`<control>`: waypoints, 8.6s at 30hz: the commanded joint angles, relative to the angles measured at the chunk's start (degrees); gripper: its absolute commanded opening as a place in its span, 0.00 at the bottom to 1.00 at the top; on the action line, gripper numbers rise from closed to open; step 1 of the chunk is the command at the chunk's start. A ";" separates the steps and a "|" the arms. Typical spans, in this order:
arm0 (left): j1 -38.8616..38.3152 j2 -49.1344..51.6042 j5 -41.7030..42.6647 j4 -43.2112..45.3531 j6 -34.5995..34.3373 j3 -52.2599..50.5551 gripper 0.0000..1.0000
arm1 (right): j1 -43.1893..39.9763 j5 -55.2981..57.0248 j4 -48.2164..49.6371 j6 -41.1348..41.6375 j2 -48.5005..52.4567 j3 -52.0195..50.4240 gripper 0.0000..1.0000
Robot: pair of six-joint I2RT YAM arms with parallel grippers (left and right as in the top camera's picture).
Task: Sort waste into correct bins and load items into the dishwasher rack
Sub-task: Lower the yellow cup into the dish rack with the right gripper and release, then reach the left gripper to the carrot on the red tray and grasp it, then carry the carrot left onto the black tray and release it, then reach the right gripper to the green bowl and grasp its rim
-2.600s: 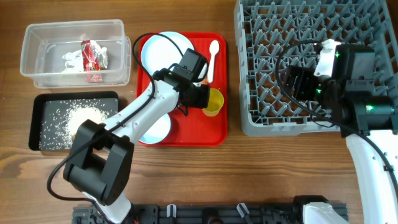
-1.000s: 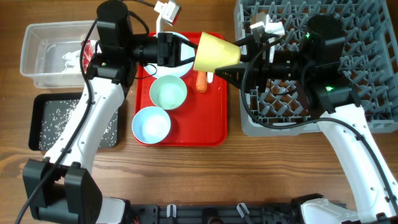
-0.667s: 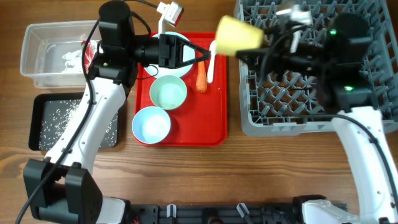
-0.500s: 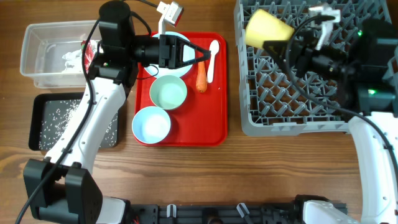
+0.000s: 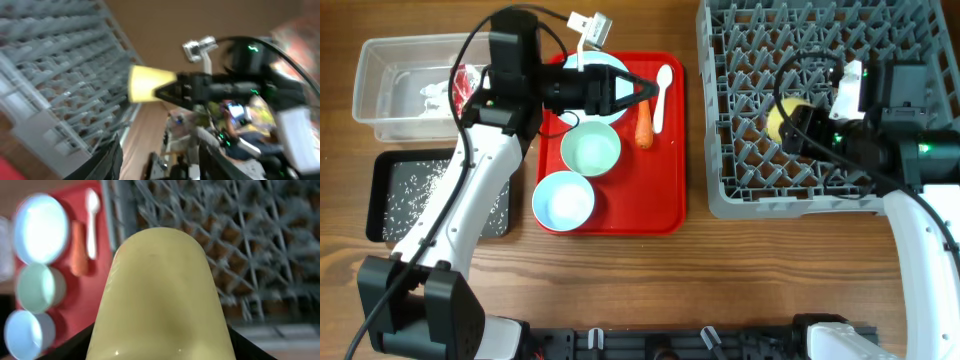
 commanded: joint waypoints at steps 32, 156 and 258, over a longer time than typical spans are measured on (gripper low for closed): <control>-0.15 -0.50 -40.61 -25.33 7.17 0.46 0.44 | 3.41 -4.11 -8.35 -5.16 16.87 17.77 1.00; -22.64 25.70 -79.41 -10.67 -1.14 3.45 0.58 | 17.05 5.20 -1.18 0.90 16.13 17.46 1.00; 6.51 -22.93 -63.56 -29.14 8.31 -21.22 0.84 | 17.09 -4.83 3.48 -0.57 16.20 16.55 1.00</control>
